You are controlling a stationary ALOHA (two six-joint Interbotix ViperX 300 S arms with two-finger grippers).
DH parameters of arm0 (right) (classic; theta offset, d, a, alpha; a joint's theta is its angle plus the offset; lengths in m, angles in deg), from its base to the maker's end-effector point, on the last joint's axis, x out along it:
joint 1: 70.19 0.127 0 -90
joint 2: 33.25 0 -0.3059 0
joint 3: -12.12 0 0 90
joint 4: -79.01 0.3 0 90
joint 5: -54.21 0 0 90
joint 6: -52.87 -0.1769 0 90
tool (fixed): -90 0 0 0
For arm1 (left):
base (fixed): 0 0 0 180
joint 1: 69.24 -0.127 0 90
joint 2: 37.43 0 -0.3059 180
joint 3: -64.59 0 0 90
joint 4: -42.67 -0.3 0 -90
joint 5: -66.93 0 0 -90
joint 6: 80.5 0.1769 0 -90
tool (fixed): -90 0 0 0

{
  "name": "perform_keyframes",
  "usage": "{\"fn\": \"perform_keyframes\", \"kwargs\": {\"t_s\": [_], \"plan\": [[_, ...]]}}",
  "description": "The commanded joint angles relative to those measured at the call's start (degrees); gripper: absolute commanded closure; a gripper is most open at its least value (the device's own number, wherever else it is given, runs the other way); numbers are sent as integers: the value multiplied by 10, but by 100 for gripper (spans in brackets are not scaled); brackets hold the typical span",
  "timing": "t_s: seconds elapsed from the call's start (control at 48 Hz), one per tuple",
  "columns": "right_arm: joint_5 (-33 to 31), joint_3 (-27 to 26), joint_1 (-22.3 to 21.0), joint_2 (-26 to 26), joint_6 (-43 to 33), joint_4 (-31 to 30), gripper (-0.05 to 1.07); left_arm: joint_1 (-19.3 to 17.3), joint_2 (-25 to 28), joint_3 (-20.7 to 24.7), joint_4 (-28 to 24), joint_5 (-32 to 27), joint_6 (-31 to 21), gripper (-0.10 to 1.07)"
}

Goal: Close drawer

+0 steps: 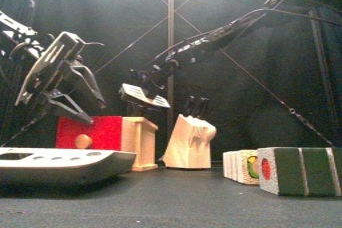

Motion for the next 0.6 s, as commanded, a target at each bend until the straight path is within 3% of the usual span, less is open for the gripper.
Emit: {"fn": "perform_keyframes", "kwargs": {"t_s": [0.0, 0.583], "plan": [[4, -6, 2, -14, 1, 0, 76, -7, 2, 13, -4, 3, 2, 20], [30, -5, 22, -4, 1, 25, 76, -14, 11, 18, -12, 3, 2, 20]]}}
